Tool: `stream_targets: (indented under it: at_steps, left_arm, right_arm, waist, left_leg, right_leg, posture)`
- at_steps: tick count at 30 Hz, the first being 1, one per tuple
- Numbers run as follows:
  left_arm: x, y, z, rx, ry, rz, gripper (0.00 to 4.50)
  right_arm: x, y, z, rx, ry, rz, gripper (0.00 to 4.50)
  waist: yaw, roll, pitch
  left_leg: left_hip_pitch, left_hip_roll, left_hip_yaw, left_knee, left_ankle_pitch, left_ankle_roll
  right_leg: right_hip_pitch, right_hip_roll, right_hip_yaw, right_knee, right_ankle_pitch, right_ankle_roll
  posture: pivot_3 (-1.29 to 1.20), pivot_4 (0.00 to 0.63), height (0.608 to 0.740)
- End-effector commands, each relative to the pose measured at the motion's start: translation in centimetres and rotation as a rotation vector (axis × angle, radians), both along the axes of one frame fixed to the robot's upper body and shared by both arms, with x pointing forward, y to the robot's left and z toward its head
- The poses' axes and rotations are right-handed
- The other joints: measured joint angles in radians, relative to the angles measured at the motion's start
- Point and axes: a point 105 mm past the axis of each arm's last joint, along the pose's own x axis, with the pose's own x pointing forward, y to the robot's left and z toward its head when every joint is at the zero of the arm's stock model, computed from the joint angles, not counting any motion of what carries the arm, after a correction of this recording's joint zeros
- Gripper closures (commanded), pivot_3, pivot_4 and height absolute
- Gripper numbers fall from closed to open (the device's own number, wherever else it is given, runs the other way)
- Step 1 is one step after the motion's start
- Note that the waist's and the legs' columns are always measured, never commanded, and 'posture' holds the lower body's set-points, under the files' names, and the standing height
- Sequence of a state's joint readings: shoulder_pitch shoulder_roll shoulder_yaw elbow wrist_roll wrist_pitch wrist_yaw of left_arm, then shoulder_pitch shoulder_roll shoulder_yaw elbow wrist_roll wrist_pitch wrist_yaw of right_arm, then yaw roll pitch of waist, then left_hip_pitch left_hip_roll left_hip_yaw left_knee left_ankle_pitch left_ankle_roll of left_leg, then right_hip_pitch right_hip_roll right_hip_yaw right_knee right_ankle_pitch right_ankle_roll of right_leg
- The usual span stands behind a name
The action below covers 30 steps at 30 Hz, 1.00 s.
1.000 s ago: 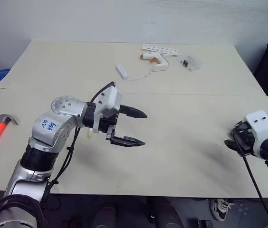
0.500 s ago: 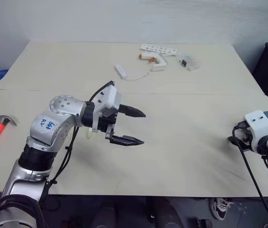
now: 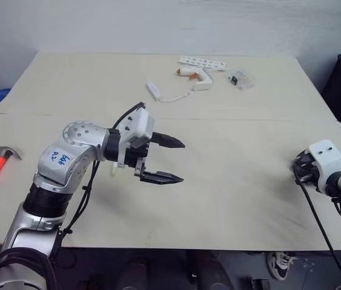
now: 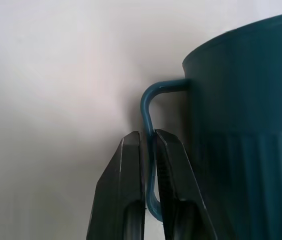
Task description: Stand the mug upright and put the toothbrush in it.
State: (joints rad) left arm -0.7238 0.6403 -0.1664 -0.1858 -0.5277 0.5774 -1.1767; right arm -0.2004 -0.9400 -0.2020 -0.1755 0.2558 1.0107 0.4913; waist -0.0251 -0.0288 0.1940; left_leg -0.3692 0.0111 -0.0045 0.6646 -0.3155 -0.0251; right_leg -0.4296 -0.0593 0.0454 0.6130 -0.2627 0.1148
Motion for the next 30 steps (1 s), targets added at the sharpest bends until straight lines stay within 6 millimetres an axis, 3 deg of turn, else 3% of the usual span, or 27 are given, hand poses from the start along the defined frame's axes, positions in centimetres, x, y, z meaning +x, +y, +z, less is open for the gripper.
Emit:
stream_targets:
  at_steps: [1,3,6,8,12,27,30]
  left_arm:
    - [-0.3,-0.2,0.9,-0.011,-0.051,-0.02,0.0]
    - [-0.3,-0.2,0.8,-0.01,-0.053,-0.021,0.0]
    - [-0.3,-0.2,0.8,-0.011,-0.055,-0.023,0.0]
    - [-0.3,-0.2,0.8,-0.011,-0.056,-0.025,0.0]
    - [-0.3,-0.4,0.8,-0.013,-0.058,-0.029,0.0]
    - [-0.2,-0.1,1.1,-0.011,-0.069,-0.01,0.0]
    - [-0.1,0.0,1.1,-0.011,-0.069,-0.005,0.0]
  right_arm:
    - [-0.3,0.0,1.3,-0.008,-0.031,0.005,4.08]
    - [-0.5,0.1,1.9,-0.005,-0.041,0.007,4.08]
    - [-0.5,0.2,2.3,-0.028,-0.046,0.02,3.51]
    - [-0.5,0.2,2.5,-0.024,-0.055,0.017,3.51]
    - [-0.3,-0.4,2.9,-0.071,-0.063,0.003,2.64]
    - [1.6,-0.4,-0.5,-0.035,0.035,0.06,2.64]
    - [1.8,-0.5,-0.4,-0.03,0.033,0.065,3.2]
  waist:
    - [0.0,0.0,0.0]
    - [0.0,0.0,0.0]
    - [-0.001,0.0,0.0]
    - [0.0,0.0,0.0]
    - [0.0,0.0,0.0]
    - [-0.002,0.0,0.0]
    - [-0.002,0.0,0.0]
  left_leg:
    - [0.0,0.0,0.0,0.0,0.0,0.0]
    - [0.0,0.0,0.0,0.0,0.0,0.0]
    - [0.0,0.0,0.0,0.0,0.0,0.0]
    - [0.0,0.0,0.0,0.0,0.0,0.0]
    - [0.0,0.0,0.0,0.0,0.0,0.0]
    - [0.0,0.0,0.001,0.0,0.0,0.0]
    - [0.0,0.0,0.001,0.0,0.0,0.0]
  right_leg:
    - [0.0,0.0,0.0,0.0,0.0,0.0]
    - [0.0,0.0,0.0,0.0,0.0,0.0]
    - [0.0,0.0,0.0,0.0,0.0,0.0]
    - [0.0,0.0,0.0,0.0,0.0,0.0]
    - [0.0,0.0,0.0,0.0,0.0,0.0]
    - [0.0,0.0,0.0,0.0,0.0,0.0]
    - [0.0,0.0,0.0,0.0,0.0,0.0]
  posture:
    - [0.0,0.15,0.74]
    - [0.0,0.15,0.74]
    - [0.0,0.15,0.74]
    - [0.0,0.15,0.74]
    - [0.0,0.15,0.74]
    - [0.0,0.15,0.74]
    - [0.0,0.15,0.74]
